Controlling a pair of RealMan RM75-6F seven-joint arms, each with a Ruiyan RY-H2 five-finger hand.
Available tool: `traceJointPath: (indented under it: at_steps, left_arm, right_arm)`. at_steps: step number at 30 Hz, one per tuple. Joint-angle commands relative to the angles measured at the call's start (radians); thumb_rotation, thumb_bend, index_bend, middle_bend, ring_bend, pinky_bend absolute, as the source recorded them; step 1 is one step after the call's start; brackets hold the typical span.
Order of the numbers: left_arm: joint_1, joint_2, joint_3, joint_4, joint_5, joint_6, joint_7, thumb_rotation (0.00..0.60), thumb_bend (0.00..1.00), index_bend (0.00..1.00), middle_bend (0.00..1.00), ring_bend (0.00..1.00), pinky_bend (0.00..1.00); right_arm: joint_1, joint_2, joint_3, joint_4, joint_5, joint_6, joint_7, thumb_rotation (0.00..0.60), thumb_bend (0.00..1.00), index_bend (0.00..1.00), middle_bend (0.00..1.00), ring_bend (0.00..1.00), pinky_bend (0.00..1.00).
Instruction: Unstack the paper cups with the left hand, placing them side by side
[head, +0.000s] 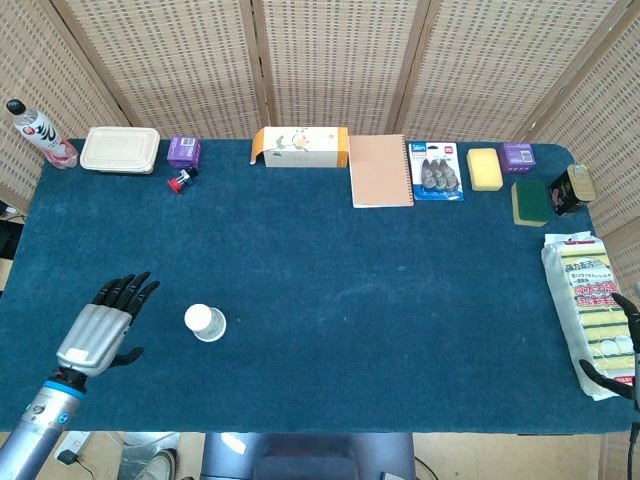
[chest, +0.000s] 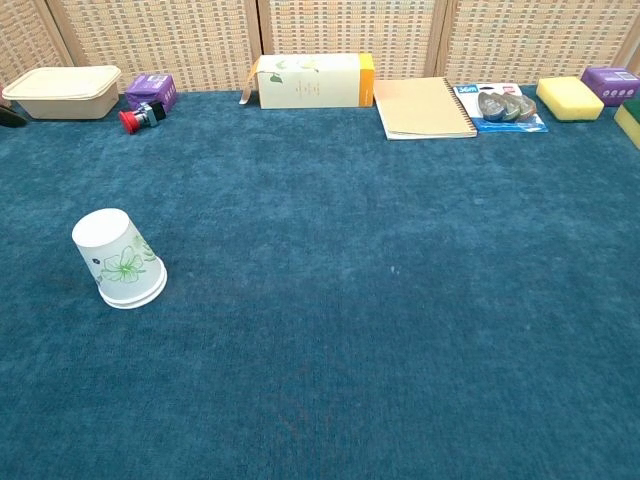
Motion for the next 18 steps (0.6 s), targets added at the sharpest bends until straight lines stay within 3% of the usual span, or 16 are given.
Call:
traceJointPath:
  at_steps: [1, 5, 13, 18]
  left_arm:
    - [-0.08, -0.026, -0.037, -0.048, -0.134, -0.087, 0.103, 0.6, 0.17, 0.0, 0.0, 0.0, 0.08]
    - [-0.141, -0.077, -0.052, -0.056, -0.244, -0.127, 0.174, 0.6, 0.17, 0.0, 0.0, 0.0, 0.08]
    - [-0.207, -0.14, -0.061, -0.049, -0.357, -0.119, 0.235, 0.6, 0.17, 0.0, 0.0, 0.0, 0.08]
    - [-0.241, -0.166, -0.057, -0.041, -0.409, -0.109, 0.256, 0.6, 0.17, 0.1, 0.0, 0.0, 0.08]
  right_arm:
    - [0.001, 0.009, -0.003, 0.002, -0.004, -0.008, 0.024, 0.6, 0.16, 0.13, 0.02, 0.0, 0.0]
    - [0.0, 0.014, -0.004, 0.005, -0.011, -0.006, 0.046, 0.6, 0.16, 0.13, 0.02, 0.0, 0.0]
    - [-0.003, 0.021, -0.003, 0.009, -0.012, -0.003, 0.076, 0.6, 0.16, 0.13, 0.02, 0.0, 0.0]
    - [-0.004, 0.023, -0.001, 0.013, -0.01, -0.002, 0.088, 0.6, 0.16, 0.13, 0.02, 0.0, 0.0]
